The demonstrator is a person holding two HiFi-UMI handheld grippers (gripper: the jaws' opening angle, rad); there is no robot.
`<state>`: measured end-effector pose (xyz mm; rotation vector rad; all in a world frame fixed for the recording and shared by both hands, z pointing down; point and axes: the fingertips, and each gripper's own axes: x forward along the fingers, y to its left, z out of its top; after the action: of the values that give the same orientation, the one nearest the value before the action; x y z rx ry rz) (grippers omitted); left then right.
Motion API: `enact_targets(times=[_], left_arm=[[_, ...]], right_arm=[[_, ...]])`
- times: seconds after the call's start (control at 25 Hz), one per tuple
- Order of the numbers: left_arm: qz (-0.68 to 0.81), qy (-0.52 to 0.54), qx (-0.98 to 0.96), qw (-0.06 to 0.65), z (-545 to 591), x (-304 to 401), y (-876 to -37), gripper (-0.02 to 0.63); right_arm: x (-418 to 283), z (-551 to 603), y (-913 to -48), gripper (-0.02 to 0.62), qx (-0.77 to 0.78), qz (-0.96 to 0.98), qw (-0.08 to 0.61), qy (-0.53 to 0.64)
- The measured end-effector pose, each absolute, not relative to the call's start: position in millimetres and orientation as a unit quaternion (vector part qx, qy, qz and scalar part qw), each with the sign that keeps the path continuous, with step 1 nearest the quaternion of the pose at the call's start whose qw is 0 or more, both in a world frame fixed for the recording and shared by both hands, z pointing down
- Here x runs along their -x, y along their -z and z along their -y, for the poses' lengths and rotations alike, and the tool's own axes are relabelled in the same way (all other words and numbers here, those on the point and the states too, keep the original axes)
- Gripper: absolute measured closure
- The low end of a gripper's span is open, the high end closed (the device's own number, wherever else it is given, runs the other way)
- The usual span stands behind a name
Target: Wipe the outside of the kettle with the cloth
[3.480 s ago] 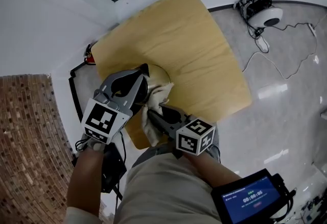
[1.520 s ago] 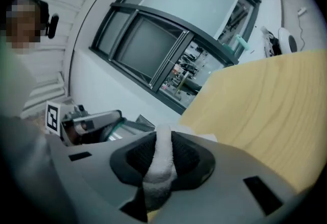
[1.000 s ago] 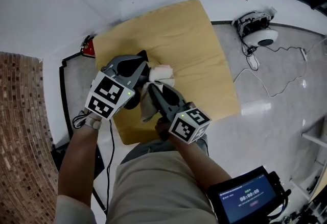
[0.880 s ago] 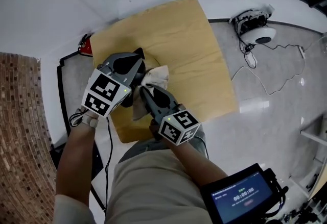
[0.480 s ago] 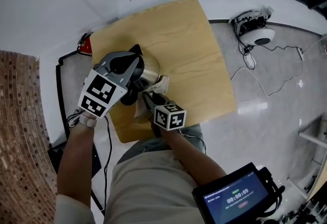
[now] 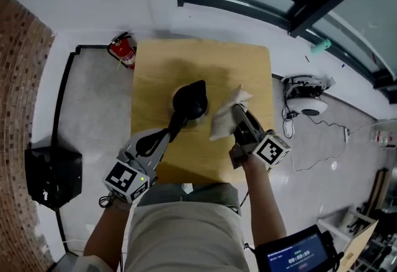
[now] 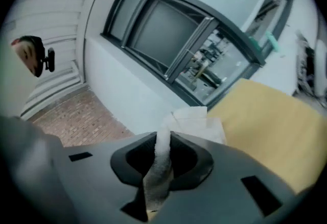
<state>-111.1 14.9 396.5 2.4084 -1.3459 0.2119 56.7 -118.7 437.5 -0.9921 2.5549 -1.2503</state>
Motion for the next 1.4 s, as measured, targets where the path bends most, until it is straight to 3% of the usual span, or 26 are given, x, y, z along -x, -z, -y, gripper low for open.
enact_targets(times=[0.12,0.28,0.44,0.52,0.6,0.76,0.92,1.08,1.2,1.32,1.4], left_arm=[[0.452,-0.057,-0.870,0.186,-27.8,91.6,-388.1,0.607],[0.443,-0.046,-0.860,0.249,-23.0,55.0,-419.4,0.607],[0.485,-0.061,-0.827,0.277,-28.7,80.5,-438.5,0.607],[0.503,-0.061,-0.822,0.261,-31.9,98.2,-428.1,0.606],[0.504,-0.076,-0.828,0.235,-25.3,106.3,-423.3,0.606],[0.469,-0.172,-0.840,0.212,-38.7,138.1,-449.5,0.601],[0.434,-0.184,-0.860,0.197,-14.3,136.1,-462.8,0.597],[0.424,-0.154,-0.863,0.226,22.1,141.5,-461.7,0.609],[0.441,-0.087,-0.863,0.231,39.0,150.9,-411.1,0.607],[0.452,-0.001,-0.862,0.231,58.9,134.4,-342.1,0.607],[0.437,-0.068,-0.867,0.229,73.1,105.6,-350.1,0.607]], right_arm=[[-17.6,175.5,-388.7,0.528,0.196,-0.916,0.020,0.350],[73.5,225.9,-381.0,0.528,-0.037,-0.957,-0.137,0.254],[163.8,164.3,-409.9,0.528,-0.287,-0.883,-0.314,0.195],[175.3,119.7,-416.6,0.528,-0.368,-0.816,-0.392,0.212],[164.2,95.5,-410.7,0.528,-0.406,-0.770,-0.421,0.255],[147.8,71.3,-419.8,0.528,-0.425,-0.780,-0.280,0.364],[66.9,70.7,-418.0,0.528,-0.354,-0.805,-0.109,0.463],[16.8,61.5,-427.9,0.528,-0.161,-0.835,0.057,0.523],[-9.5,78.5,-435.3,0.529,0.010,-0.808,0.184,0.560],[-19.8,93.8,-417.6,0.534,0.059,-0.784,0.263,0.559],[-7.4,98.9,-400.2,0.534,0.052,-0.796,0.271,0.538]])
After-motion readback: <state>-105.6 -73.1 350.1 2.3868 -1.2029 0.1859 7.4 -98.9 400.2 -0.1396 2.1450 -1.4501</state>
